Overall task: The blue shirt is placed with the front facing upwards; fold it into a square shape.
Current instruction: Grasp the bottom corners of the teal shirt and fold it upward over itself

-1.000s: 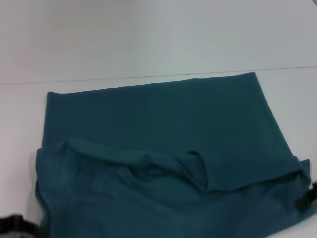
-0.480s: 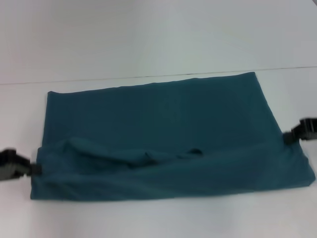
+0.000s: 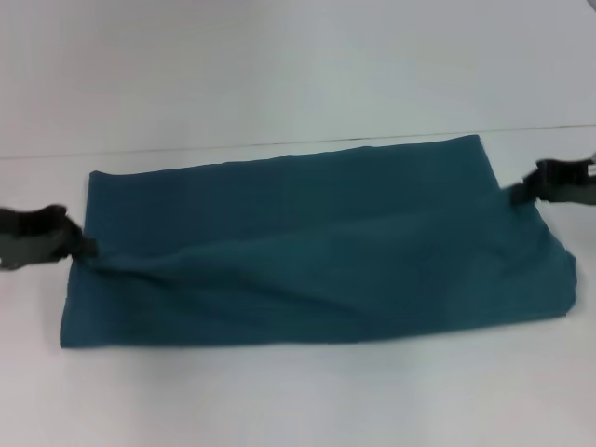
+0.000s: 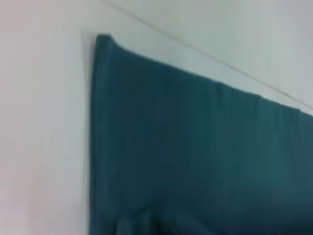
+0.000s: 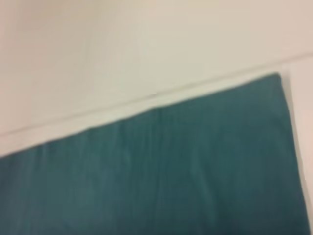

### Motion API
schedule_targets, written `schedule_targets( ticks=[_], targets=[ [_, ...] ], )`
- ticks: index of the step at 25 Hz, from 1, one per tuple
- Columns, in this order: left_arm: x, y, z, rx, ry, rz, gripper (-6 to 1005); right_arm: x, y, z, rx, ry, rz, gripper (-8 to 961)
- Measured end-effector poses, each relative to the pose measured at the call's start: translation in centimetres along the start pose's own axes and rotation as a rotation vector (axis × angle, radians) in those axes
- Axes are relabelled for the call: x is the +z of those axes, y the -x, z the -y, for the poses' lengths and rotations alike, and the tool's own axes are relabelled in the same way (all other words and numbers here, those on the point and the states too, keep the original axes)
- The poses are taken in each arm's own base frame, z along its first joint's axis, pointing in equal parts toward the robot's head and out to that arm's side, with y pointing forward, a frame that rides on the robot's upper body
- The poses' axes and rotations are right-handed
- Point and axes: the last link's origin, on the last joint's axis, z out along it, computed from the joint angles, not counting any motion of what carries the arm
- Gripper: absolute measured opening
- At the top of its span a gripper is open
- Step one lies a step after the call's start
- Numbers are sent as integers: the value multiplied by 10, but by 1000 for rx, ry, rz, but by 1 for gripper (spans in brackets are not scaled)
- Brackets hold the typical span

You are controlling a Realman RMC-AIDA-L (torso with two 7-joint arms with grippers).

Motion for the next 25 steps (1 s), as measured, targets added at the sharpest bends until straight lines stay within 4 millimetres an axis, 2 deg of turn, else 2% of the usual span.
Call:
schedule_targets(
  ticks=[4, 10, 18, 25],
  targets=[
    [12, -13, -6, 10, -44, -28, 123, 16, 9, -9, -7, -17, 42, 43],
    [26, -25, -4, 6, -124, -113, 127, 40, 16, -18, -36, -73, 127, 43],
    [34, -29, -3, -20, -105, -220, 132, 56, 26, -23, -42, -119, 206, 43],
    [30, -30, -5, -84, -21, -242, 137, 62, 26, -21, -30, -140, 239, 43]
  ],
)
